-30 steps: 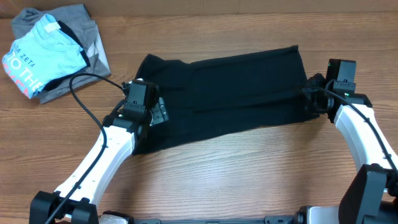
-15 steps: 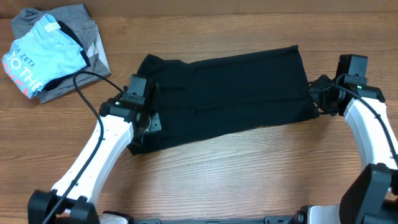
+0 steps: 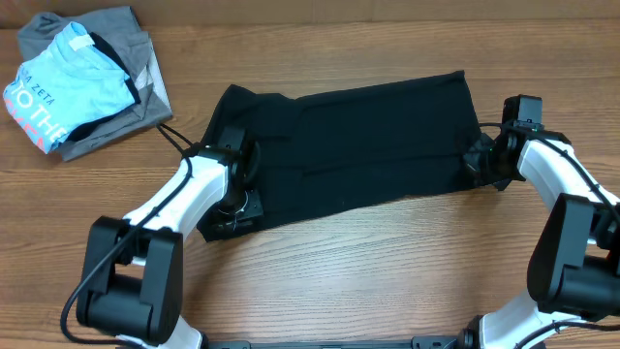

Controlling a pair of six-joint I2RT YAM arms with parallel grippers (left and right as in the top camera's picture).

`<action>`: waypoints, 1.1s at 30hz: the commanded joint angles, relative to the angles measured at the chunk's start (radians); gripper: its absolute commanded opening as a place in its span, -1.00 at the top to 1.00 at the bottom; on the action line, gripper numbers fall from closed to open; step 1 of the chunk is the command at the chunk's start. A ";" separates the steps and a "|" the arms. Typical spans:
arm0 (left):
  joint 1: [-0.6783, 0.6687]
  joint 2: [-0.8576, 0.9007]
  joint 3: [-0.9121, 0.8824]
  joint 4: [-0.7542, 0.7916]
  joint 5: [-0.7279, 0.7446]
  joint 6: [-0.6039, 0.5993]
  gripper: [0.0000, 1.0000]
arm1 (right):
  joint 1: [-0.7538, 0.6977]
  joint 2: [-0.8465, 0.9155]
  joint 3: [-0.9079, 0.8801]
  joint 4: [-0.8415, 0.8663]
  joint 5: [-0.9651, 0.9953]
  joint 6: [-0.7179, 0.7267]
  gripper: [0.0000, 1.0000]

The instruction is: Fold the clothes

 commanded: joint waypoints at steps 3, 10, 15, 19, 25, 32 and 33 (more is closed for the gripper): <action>0.013 0.077 0.011 0.008 -0.017 -0.007 0.92 | 0.005 0.060 -0.003 0.003 -0.009 -0.006 0.92; 0.047 0.145 0.011 -0.021 -0.024 -0.004 0.92 | -0.013 0.100 -0.003 -0.040 0.002 0.032 0.93; 0.123 0.144 0.011 -0.103 -0.071 -0.003 0.92 | -0.045 0.098 -0.003 -0.080 0.031 0.068 0.93; 0.183 0.143 0.011 -0.139 -0.085 -0.004 0.92 | -0.063 0.089 -0.003 -0.122 0.055 0.084 0.93; 0.236 0.129 0.011 -0.178 -0.090 -0.007 0.92 | -0.065 0.027 -0.003 -0.199 0.108 0.137 0.93; 0.242 0.015 0.011 -0.212 -0.101 -0.030 0.92 | -0.065 -0.098 -0.003 -0.327 0.108 0.164 0.93; 0.244 -0.012 0.011 -0.216 -0.101 -0.029 0.91 | -0.065 -0.108 -0.003 -0.336 0.108 0.164 0.93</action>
